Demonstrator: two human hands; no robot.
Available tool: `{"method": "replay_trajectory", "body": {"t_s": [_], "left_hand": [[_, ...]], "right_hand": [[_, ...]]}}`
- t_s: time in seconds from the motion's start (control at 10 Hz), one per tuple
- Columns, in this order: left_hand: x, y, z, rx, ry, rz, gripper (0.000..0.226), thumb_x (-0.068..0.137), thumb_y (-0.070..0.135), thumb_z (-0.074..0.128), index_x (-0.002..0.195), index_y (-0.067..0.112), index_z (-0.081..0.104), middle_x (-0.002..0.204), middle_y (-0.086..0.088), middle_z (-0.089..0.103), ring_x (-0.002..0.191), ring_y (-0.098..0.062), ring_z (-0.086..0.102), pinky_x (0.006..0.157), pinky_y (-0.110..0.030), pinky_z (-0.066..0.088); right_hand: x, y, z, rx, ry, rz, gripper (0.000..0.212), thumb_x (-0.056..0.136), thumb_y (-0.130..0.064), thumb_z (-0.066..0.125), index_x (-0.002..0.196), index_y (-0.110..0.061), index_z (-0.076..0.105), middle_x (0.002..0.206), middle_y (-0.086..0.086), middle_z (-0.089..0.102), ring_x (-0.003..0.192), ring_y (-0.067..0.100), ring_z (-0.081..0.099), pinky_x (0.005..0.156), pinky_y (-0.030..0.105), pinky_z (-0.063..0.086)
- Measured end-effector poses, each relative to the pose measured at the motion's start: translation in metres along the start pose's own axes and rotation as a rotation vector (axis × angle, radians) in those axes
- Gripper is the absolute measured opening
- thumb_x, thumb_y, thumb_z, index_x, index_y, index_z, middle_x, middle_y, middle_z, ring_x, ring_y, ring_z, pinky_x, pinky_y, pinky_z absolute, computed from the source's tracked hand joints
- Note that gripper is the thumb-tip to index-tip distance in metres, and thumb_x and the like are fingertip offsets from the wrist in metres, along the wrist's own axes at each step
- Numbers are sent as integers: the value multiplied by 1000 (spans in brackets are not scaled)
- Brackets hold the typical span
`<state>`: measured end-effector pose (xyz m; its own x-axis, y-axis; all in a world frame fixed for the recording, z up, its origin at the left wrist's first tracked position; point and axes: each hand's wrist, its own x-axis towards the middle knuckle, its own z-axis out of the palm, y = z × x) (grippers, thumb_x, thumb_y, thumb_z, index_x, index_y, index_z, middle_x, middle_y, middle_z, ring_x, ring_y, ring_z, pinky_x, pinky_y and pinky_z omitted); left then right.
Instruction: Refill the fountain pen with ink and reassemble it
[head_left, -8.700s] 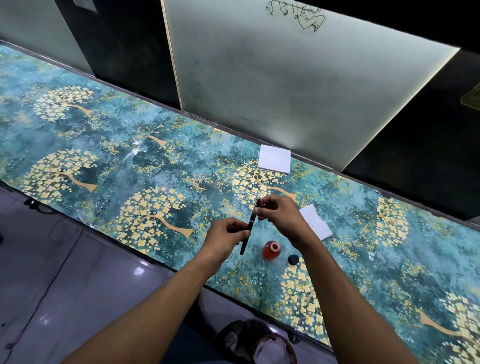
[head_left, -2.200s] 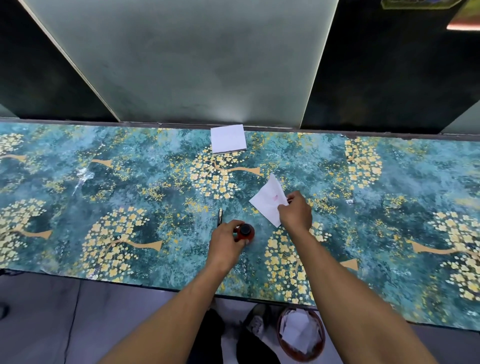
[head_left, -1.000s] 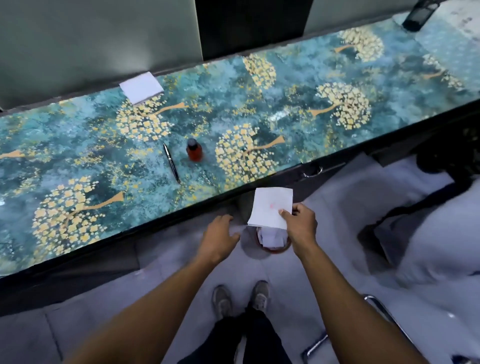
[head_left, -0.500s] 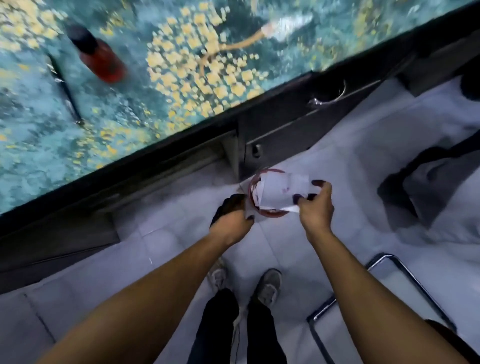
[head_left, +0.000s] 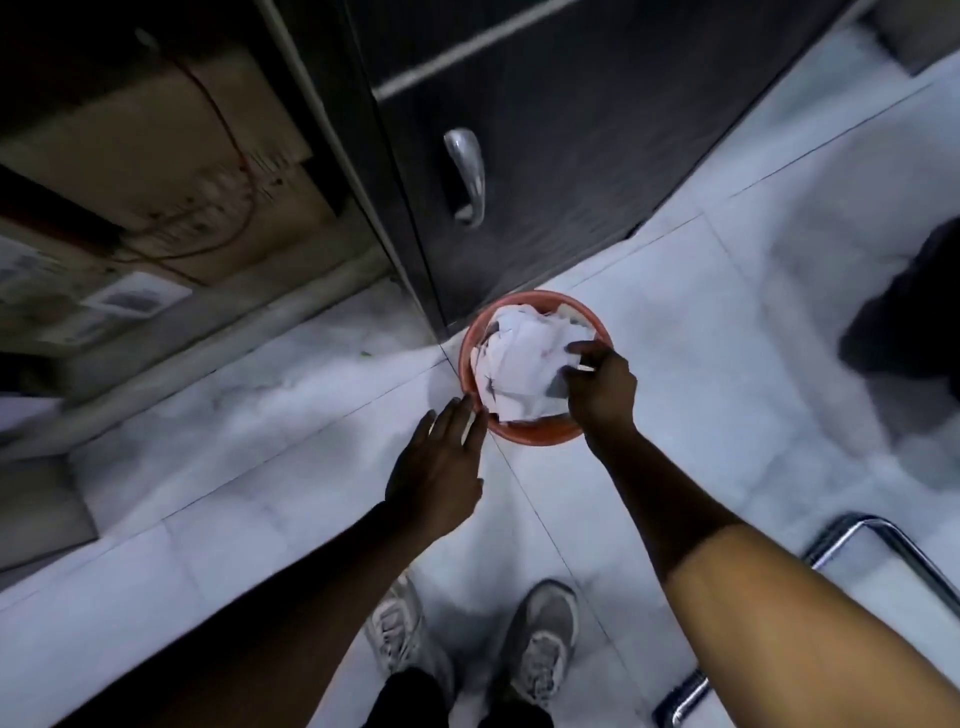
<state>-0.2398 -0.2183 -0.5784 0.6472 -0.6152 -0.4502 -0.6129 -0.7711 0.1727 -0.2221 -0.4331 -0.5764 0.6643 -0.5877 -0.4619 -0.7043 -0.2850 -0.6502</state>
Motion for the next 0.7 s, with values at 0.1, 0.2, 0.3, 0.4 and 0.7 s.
{"method": "replay_trajectory", "body": {"t_s": [0.1,0.2,0.3,0.4,0.7], "left_hand": [[4,-3,10,35,-12,29,93,81,49,67,153,6,27,160,-18,24,147,-33,27,117,-46,22],[7,-9,20,58,-26,35,97,78,46,71,153,5,26,161,-18,21,147,-33,26,117,-46,22],[9,-11,21,44,-23,41,98,74,44,74,152,5,31,159,-18,25,145,-33,30,116,-46,25],[11,-9,26,40,0,54,99,74,46,75,152,6,30,160,-17,25,145,-32,30,115,-46,26],[11,-5,16,55,-58,30,92,90,53,54,157,11,7,165,-13,0,152,-29,6,121,-46,14]], "right_hand": [[7,8,9,-115,-48,-60,28,91,-6,62,119,-4,66,122,13,70,112,29,63,93,29,46],[20,18,24,-258,-169,-46,33,94,-4,58,126,2,59,126,21,64,115,35,59,92,27,44],[25,17,28,-384,-237,-29,32,93,-4,57,125,3,57,123,22,63,115,36,58,94,31,43],[29,17,33,-538,-307,6,40,95,-14,59,132,-1,52,130,19,59,121,33,55,103,35,44],[18,17,31,-442,-168,-25,56,95,-26,63,145,-10,43,145,13,49,129,29,49,106,38,43]]}}
